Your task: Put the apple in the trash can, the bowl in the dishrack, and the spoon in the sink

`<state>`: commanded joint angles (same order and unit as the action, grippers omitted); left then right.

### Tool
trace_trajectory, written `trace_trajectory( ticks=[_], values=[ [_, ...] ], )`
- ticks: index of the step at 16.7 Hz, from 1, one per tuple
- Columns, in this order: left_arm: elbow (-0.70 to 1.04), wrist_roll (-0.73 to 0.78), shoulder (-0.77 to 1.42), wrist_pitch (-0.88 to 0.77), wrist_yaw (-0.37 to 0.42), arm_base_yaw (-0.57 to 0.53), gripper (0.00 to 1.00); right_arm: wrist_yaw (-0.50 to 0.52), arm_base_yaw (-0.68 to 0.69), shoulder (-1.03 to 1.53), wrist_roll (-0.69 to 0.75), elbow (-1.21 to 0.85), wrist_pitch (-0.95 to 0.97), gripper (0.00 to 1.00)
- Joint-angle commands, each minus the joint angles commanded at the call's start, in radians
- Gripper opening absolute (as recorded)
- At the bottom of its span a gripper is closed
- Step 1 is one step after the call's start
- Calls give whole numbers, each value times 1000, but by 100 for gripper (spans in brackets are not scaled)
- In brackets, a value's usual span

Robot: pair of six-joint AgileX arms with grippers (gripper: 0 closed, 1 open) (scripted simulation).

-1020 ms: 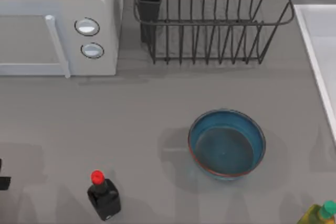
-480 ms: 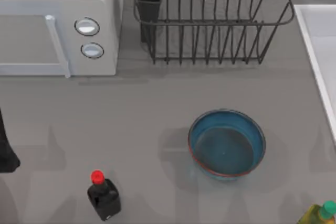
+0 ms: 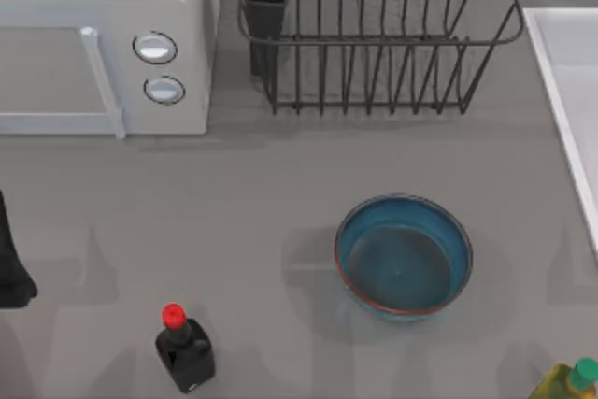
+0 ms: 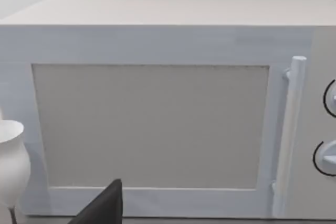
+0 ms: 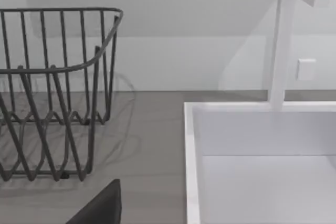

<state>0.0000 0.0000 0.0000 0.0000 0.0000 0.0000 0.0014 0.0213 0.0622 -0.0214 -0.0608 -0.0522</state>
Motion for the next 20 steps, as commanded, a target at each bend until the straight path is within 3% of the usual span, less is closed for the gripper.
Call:
trace_trajectory(
  ticks=[4,14,20],
  values=[
    [0,0,0,0,0,0,100,0,72,229,-71,-213,-170,100],
    [0,0,0,0,0,0,100,-11,327,1217,-337,-948,-801,100],
    [0,0,0,0,0,0,100,-8,443,1631,-456,-1298,-1082,100]
  ],
)
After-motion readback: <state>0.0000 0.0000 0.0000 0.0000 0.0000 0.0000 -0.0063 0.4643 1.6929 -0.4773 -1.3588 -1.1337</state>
